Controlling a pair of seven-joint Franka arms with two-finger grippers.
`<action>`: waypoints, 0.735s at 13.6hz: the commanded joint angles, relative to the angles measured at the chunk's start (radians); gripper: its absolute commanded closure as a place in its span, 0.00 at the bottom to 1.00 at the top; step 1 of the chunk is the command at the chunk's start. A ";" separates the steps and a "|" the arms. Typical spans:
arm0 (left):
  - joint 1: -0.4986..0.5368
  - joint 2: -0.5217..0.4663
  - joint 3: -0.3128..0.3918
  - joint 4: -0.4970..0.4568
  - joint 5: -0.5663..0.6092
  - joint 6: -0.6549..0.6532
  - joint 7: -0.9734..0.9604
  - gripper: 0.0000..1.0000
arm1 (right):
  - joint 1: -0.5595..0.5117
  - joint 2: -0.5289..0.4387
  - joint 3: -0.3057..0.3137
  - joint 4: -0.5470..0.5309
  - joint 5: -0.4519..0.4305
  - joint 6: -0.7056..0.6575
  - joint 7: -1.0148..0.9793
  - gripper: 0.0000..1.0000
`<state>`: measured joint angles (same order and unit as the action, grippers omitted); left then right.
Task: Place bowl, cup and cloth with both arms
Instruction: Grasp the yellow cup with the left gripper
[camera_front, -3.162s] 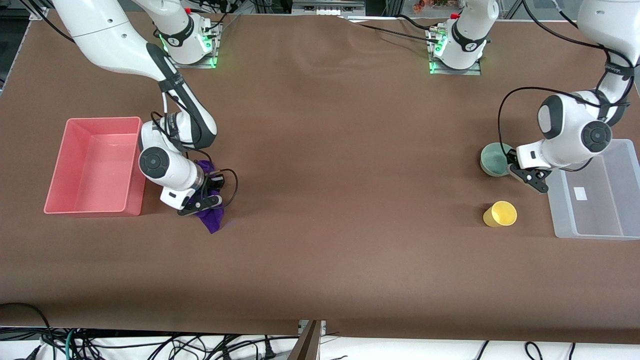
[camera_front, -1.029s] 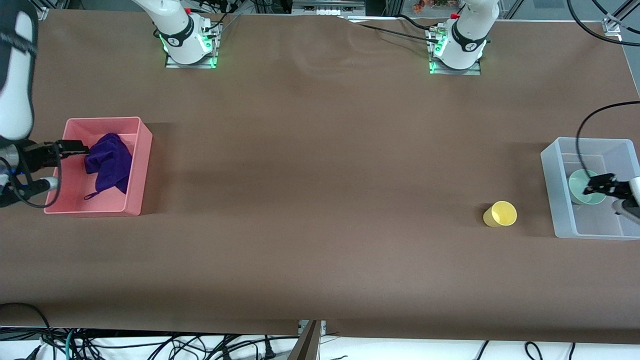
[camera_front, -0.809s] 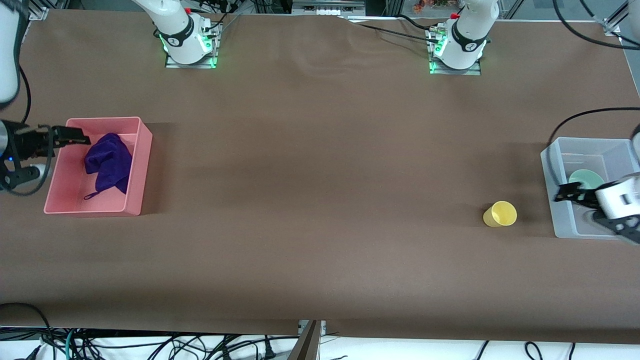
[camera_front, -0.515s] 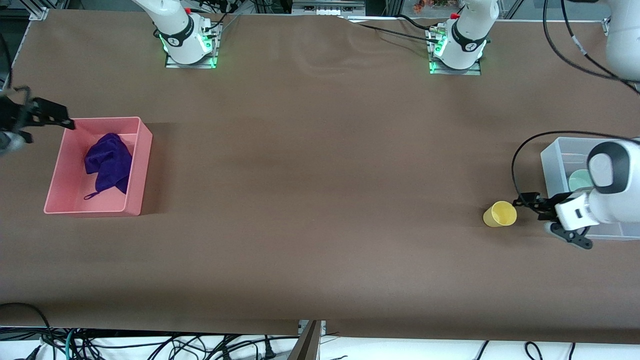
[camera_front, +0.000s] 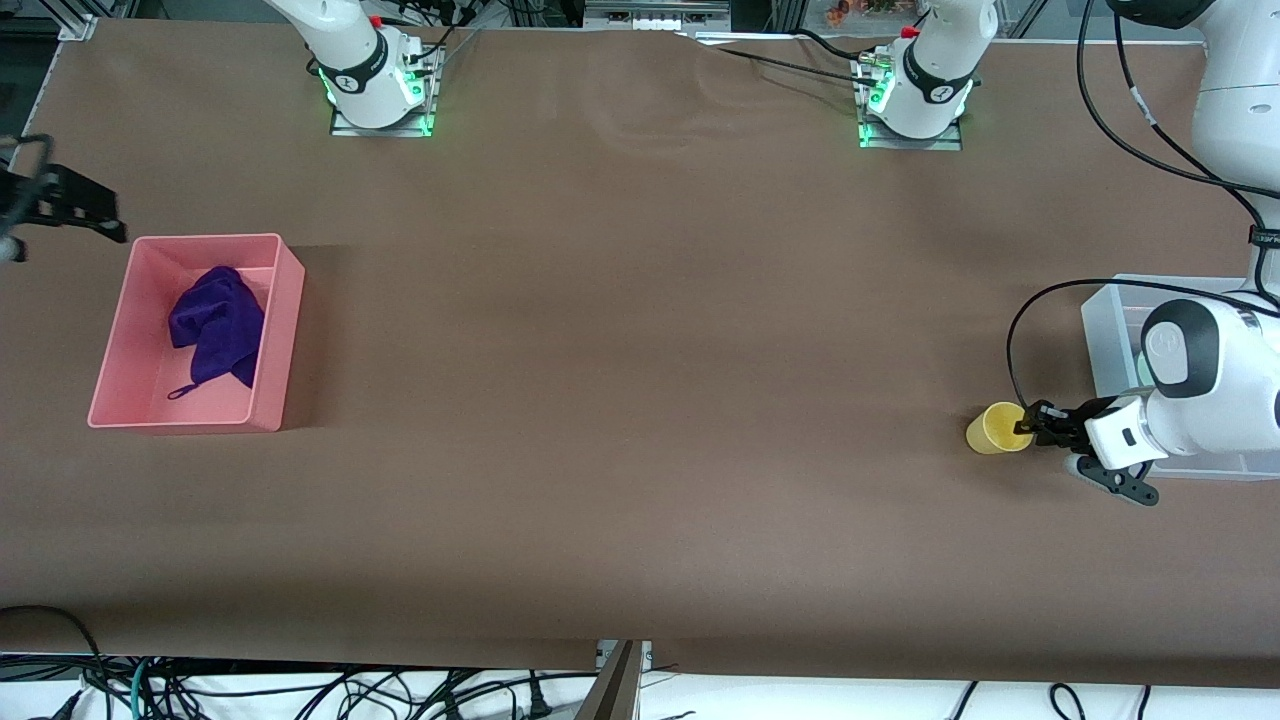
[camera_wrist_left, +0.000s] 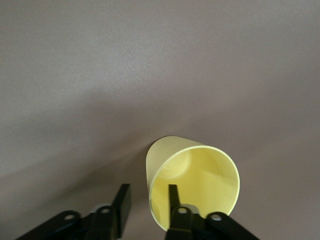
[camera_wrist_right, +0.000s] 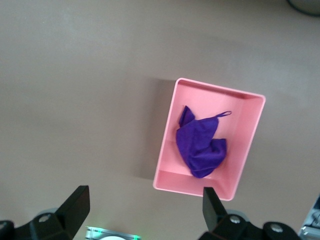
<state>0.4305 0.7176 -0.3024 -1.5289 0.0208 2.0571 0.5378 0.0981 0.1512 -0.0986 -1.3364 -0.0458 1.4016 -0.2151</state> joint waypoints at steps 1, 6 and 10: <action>-0.003 -0.012 0.002 -0.013 -0.019 0.009 -0.004 1.00 | -0.009 -0.022 0.011 -0.024 -0.009 -0.003 0.042 0.00; 0.004 -0.093 0.006 0.010 -0.018 -0.053 -0.006 1.00 | -0.003 -0.004 0.011 -0.010 -0.011 0.002 0.040 0.00; 0.019 -0.170 0.028 0.150 0.155 -0.345 0.010 1.00 | -0.005 0.002 0.011 -0.010 -0.012 0.004 0.040 0.00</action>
<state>0.4426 0.5931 -0.2869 -1.4219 0.0855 1.8099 0.5374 0.0955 0.1550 -0.0930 -1.3454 -0.0473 1.4027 -0.1883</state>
